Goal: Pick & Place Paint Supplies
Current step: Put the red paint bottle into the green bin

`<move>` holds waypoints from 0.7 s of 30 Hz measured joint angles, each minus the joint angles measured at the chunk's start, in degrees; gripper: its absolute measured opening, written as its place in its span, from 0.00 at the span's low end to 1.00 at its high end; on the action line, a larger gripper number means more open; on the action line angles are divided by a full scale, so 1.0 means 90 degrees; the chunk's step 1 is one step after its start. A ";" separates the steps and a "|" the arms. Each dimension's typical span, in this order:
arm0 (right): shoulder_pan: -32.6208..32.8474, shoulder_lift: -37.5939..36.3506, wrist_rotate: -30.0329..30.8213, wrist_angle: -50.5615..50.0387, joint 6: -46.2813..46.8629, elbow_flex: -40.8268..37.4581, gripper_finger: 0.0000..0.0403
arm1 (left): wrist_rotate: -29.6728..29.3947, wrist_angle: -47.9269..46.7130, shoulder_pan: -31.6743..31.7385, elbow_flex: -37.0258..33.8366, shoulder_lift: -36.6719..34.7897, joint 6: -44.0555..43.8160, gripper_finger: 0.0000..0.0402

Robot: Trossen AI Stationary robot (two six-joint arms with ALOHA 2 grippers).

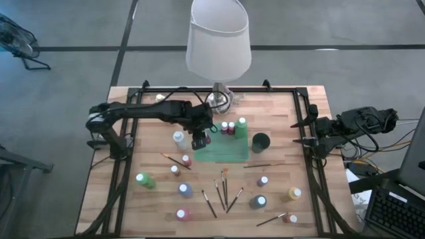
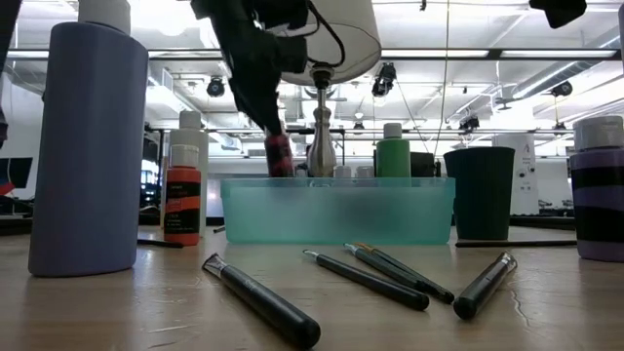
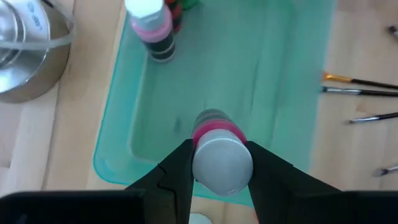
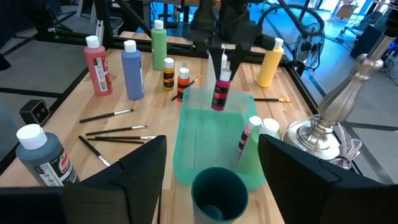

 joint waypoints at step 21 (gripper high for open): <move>0.0002 0.0000 0.0000 0.0002 0.0001 0.0000 0.58 | -0.0433 0.0446 0.0430 0.0713 0.1109 0.0141 0.31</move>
